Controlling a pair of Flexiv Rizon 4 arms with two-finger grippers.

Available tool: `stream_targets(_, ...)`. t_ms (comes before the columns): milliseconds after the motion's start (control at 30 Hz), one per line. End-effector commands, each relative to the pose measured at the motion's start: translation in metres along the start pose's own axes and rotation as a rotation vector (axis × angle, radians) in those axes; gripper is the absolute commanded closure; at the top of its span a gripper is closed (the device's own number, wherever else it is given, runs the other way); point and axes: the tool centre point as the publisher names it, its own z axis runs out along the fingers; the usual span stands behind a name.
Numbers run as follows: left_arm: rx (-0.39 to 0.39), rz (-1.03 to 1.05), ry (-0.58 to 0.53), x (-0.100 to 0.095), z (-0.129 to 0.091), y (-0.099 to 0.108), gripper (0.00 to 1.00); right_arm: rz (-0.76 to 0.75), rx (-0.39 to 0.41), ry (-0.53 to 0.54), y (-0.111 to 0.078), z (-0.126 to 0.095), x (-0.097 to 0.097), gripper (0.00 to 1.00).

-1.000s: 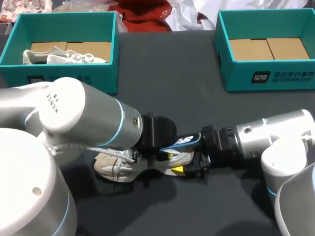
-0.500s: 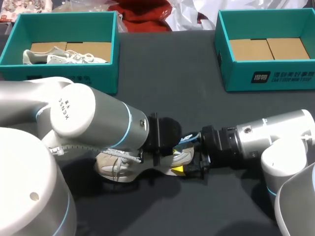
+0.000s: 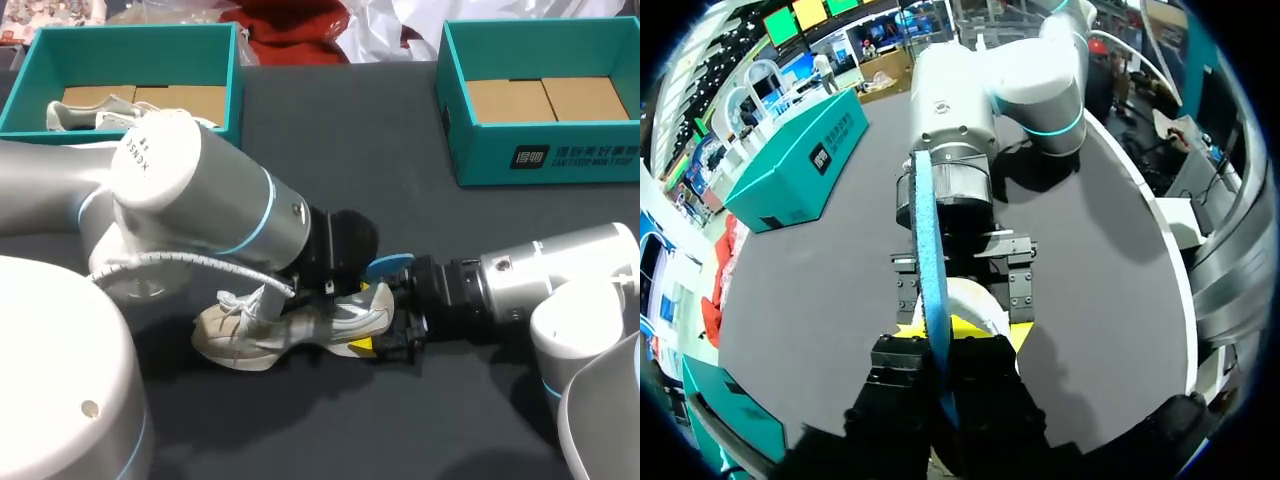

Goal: Take the shoe out of the shoebox, open the shoe tongue, remove and reinsert the insole, then place the shoe into the shoebox

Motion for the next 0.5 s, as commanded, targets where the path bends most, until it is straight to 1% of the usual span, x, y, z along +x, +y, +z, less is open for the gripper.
stream_targets(33,-0.011,-0.007,0.082,-0.006,-0.020,-0.012,1.00,0.001,0.003,-0.002,0.000,0.002,0.001,1.00)
stream_targets(267,0.000,-0.023,0.144,-0.008,-0.041,-0.029,1.00,0.001,0.003,-0.002,0.000,0.002,0.001,1.00)
stream_targets(500,0.037,-0.026,0.274,-0.015,-0.061,-0.052,1.00,0.001,0.003,-0.002,0.000,0.002,0.001,1.00)
